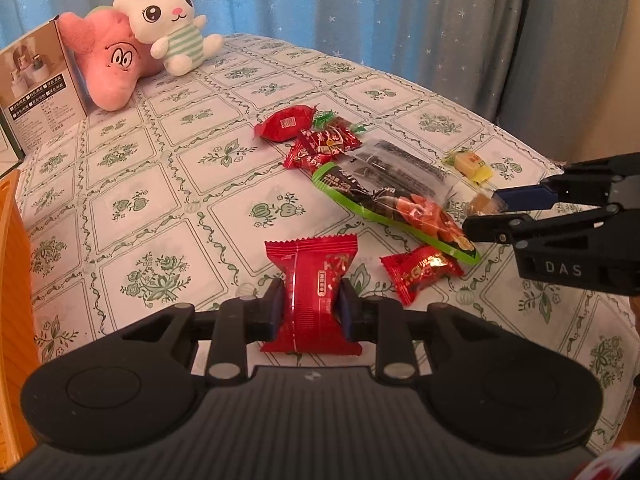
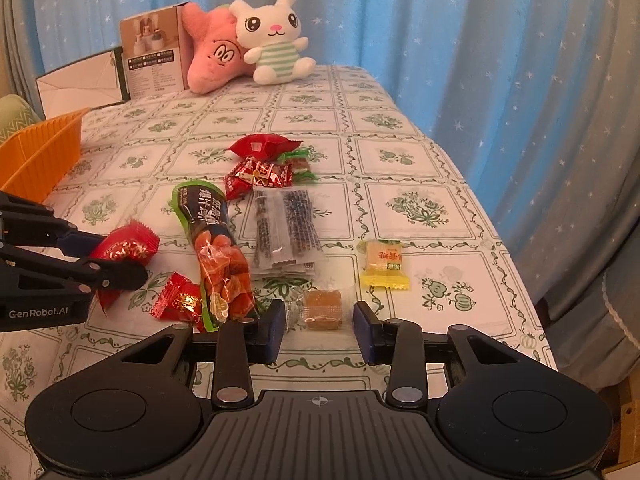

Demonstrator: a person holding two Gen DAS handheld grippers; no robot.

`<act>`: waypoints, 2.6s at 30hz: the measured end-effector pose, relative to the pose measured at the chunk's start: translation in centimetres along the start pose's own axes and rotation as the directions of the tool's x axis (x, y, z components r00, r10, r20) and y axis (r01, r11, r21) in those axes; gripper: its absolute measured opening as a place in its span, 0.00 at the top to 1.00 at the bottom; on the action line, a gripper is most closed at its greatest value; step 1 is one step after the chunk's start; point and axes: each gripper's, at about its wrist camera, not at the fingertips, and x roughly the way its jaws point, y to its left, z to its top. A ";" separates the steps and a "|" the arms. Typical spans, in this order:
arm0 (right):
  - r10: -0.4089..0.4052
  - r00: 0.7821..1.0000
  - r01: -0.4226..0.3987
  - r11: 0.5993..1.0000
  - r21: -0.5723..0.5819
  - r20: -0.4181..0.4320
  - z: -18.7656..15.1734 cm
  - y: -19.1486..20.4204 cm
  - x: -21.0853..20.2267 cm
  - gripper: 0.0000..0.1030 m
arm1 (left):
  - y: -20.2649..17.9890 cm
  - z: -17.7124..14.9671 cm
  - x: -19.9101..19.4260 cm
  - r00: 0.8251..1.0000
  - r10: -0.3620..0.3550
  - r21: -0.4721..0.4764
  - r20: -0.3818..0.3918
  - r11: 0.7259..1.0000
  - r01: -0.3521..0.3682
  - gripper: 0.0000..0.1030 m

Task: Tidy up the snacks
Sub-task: 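Lift the red candy with the left tool while the right tool grasps the brown square candy, then carry both candies to the orange tray and open both tools to drop them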

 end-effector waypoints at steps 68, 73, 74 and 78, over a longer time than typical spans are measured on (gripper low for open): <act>0.505 0.863 -0.497 0.847 -0.188 -0.010 10.4 27.7 0.2 0.87 | 23.3 -9.0 -17.3 0.931 0.363 -0.412 0.044 0.856 -0.314 0.62; 0.487 0.873 -0.478 0.864 -0.158 0.019 10.2 26.4 -0.6 0.86 | 22.8 -9.0 -18.5 0.925 0.374 -0.429 0.061 0.847 -0.314 0.62; 0.482 0.876 -0.472 0.868 -0.151 0.029 10.2 26.2 -1.0 0.86 | 22.5 -8.9 -18.8 0.925 0.375 -0.432 0.067 0.846 -0.311 0.62; 0.465 0.883 -0.454 0.882 -0.129 0.072 10.1 24.9 -2.9 0.84 | 20.9 -8.5 -20.0 0.924 0.374 -0.428 0.081 0.850 -0.306 0.62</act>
